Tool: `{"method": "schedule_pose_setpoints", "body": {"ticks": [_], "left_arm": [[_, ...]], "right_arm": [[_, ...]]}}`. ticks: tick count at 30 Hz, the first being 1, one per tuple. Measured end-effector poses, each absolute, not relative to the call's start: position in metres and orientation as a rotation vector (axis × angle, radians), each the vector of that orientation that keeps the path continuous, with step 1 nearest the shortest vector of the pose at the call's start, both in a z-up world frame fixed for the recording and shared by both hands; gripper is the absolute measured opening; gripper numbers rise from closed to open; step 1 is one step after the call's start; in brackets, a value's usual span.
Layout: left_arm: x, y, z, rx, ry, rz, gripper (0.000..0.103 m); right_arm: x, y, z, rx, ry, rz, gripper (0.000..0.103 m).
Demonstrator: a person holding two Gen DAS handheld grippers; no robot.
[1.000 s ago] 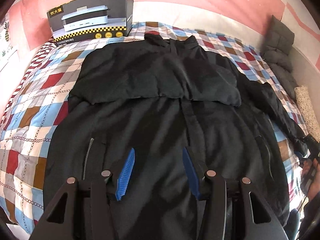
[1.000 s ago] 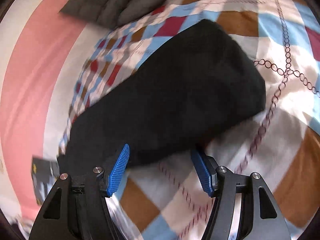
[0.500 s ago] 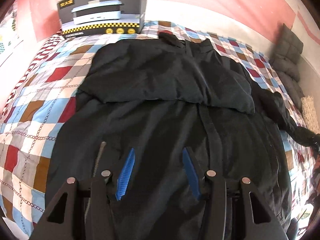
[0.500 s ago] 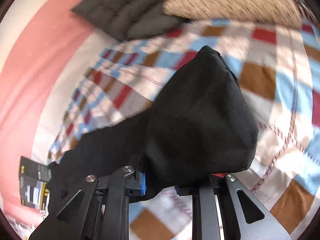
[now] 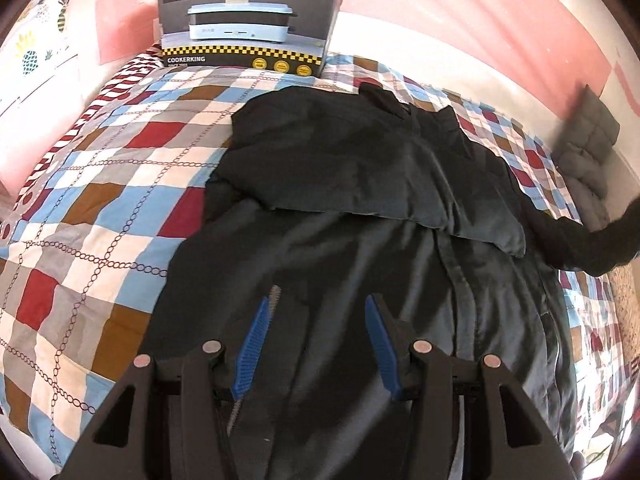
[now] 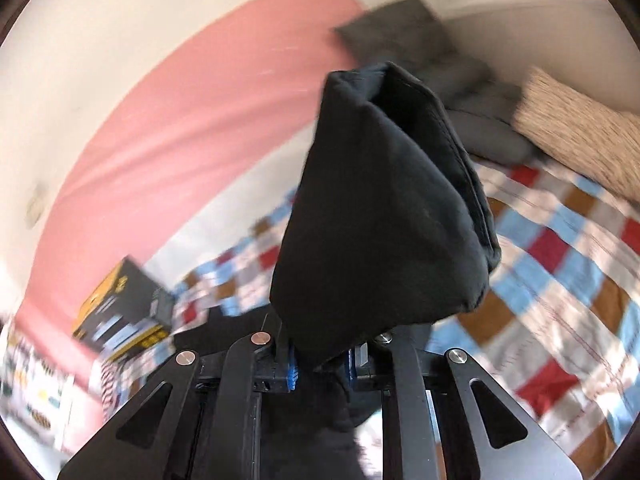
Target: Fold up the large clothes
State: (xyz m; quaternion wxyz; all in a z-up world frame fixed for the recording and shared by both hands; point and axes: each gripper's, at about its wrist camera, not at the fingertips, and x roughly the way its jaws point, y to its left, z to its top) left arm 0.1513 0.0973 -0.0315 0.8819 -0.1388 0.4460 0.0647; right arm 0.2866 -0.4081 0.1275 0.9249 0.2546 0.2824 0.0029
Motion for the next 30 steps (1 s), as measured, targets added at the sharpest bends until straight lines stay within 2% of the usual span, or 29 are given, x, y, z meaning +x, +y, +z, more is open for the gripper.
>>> {"method": "schedule_pose_setpoints", "body": {"ticks": [7, 14, 24, 30], "left_arm": [[0.151, 0.120, -0.041, -0.325, 0.934, 0.164, 0.051], [0.152, 0.140, -0.048, -0.346, 0.928, 0.186, 0.051], [0.149, 0.169, -0.052, -0.381, 0.908, 0.214, 0.051], [0.148, 0.176, -0.058, -0.389, 0.917, 0.225, 0.051]], "right_arm": [[0.310, -0.308, 0.148, 0.423, 0.599, 0.226, 0.016], [0.331, -0.208, 0.124, 0.347, 0.697, 0.405, 0.015], [0.353, -0.088, 0.022, 0.172, 0.952, 0.515, 0.016], [0.359, -0.056, -0.036, 0.083, 1.082, 0.486, 0.021]]}}
